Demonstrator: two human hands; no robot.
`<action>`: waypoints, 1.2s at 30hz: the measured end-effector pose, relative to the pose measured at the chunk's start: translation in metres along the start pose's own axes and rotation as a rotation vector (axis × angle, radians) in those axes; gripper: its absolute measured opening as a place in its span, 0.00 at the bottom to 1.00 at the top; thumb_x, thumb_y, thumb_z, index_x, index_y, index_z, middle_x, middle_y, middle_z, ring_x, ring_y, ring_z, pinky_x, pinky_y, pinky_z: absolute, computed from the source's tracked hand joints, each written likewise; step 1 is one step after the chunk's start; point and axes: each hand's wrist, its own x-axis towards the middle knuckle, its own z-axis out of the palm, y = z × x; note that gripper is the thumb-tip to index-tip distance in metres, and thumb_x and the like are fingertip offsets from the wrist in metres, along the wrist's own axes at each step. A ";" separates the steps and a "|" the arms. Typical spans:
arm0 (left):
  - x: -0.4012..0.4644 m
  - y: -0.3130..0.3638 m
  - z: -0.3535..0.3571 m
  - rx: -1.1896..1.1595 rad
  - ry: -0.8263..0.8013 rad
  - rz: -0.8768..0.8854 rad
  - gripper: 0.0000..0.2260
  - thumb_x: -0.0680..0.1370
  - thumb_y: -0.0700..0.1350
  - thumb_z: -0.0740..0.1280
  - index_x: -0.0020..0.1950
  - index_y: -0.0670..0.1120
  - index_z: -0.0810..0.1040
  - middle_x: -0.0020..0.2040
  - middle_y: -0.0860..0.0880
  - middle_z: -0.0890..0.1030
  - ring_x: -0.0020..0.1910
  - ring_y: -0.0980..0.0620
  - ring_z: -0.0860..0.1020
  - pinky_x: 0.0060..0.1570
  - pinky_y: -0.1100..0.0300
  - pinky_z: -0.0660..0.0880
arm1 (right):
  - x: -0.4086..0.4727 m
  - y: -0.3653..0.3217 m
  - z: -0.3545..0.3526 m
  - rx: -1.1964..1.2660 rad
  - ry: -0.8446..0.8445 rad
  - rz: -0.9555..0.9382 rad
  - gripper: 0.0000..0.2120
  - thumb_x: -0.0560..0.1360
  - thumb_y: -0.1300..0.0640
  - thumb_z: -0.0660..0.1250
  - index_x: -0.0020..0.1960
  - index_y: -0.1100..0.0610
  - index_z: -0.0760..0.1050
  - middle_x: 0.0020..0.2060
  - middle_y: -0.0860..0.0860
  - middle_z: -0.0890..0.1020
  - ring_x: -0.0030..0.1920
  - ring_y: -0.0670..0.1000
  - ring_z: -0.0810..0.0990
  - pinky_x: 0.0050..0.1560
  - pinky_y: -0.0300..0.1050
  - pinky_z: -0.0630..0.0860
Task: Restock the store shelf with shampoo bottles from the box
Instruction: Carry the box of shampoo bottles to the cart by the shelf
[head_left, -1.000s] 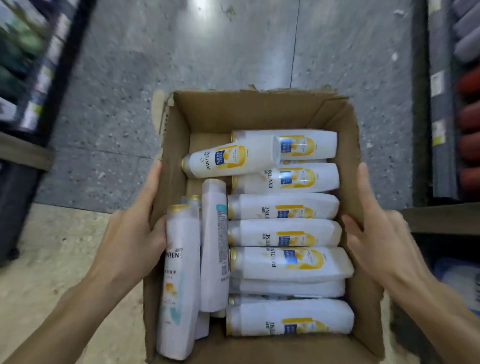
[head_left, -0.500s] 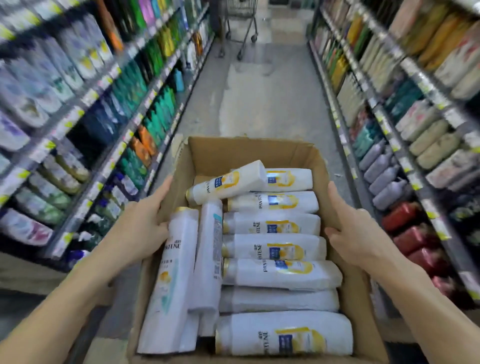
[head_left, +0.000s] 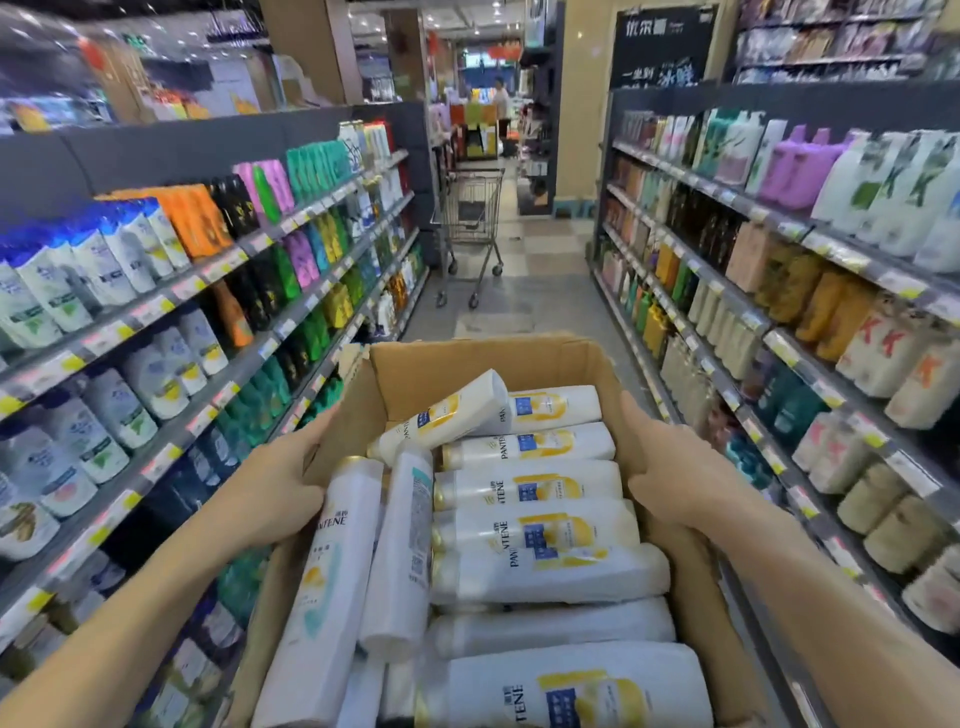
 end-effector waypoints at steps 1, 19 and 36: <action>0.026 0.006 -0.003 0.007 0.005 -0.001 0.39 0.75 0.39 0.67 0.77 0.62 0.49 0.61 0.60 0.72 0.56 0.53 0.77 0.44 0.63 0.74 | 0.023 0.002 -0.012 -0.006 0.003 0.000 0.35 0.73 0.62 0.60 0.75 0.49 0.49 0.44 0.49 0.74 0.52 0.56 0.73 0.42 0.46 0.70; 0.509 0.040 -0.029 -0.106 0.068 0.118 0.37 0.75 0.43 0.68 0.74 0.65 0.51 0.55 0.62 0.74 0.53 0.53 0.79 0.46 0.66 0.74 | 0.482 0.046 -0.114 -0.171 0.134 0.027 0.41 0.74 0.66 0.60 0.77 0.43 0.42 0.45 0.54 0.82 0.40 0.54 0.81 0.38 0.51 0.79; 1.007 0.082 -0.025 -0.102 0.062 0.019 0.38 0.76 0.39 0.67 0.77 0.61 0.50 0.60 0.61 0.73 0.57 0.55 0.75 0.52 0.59 0.74 | 1.009 0.147 -0.182 -0.230 0.052 0.048 0.44 0.75 0.63 0.63 0.78 0.44 0.38 0.58 0.60 0.79 0.50 0.59 0.79 0.41 0.51 0.78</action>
